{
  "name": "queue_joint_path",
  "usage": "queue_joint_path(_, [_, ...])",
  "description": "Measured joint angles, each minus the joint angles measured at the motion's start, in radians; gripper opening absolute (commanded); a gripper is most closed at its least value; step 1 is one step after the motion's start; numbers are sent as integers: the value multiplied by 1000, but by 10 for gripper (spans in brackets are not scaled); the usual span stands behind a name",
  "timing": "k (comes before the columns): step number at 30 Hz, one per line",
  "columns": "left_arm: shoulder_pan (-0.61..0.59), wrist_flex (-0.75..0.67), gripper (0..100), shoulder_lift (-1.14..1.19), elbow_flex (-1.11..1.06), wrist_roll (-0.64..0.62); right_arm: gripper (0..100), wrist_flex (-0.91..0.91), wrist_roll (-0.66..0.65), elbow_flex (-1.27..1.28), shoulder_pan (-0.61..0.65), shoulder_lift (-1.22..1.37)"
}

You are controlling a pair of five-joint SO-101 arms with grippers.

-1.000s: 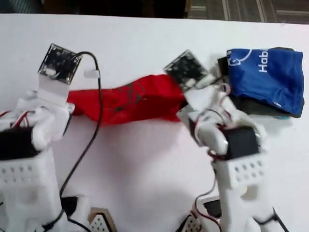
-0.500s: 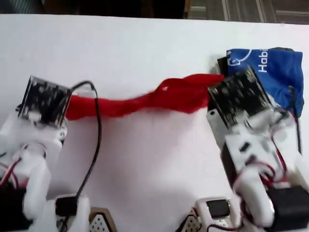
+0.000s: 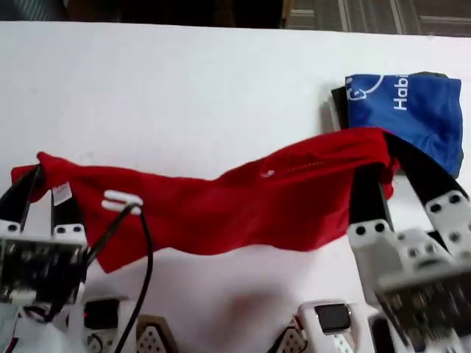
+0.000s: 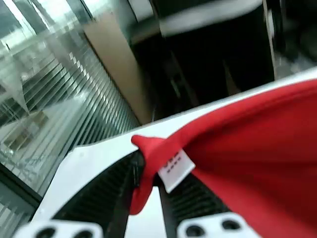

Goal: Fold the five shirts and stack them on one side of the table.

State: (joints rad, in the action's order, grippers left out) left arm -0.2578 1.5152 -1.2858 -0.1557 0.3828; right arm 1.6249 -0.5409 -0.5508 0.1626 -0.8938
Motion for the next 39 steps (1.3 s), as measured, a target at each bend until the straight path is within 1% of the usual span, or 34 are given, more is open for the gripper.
queue_joint_path(4, [6, -2, 25, 0, -38, -2, 19, 0, 0, -55, -37, -6])
queue_joint_path(10, [6, -80, 25, 0, -29, -5, 19, -3, 0, -129, -100, -6])
queue_joint_path(18, [3, -91, 25, 0, 118, -9, 19, 11, 0, -146, -101, -8])
queue_joint_path(25, [0, -92, 25, -3, 152, -17, 19, 34, 0, -161, -101, -20])
queue_joint_path(32, [3, -26, 25, -3, 278, -60, 19, 49, 0, -186, -103, -92])
queue_joint_path(36, [3, 2, 25, -3, 295, -60, 19, 49, 0, -189, -149, -98])
queue_joint_path(39, [3, 11, 25, -3, 295, -60, 19, 49, 0, -173, -149, -98])
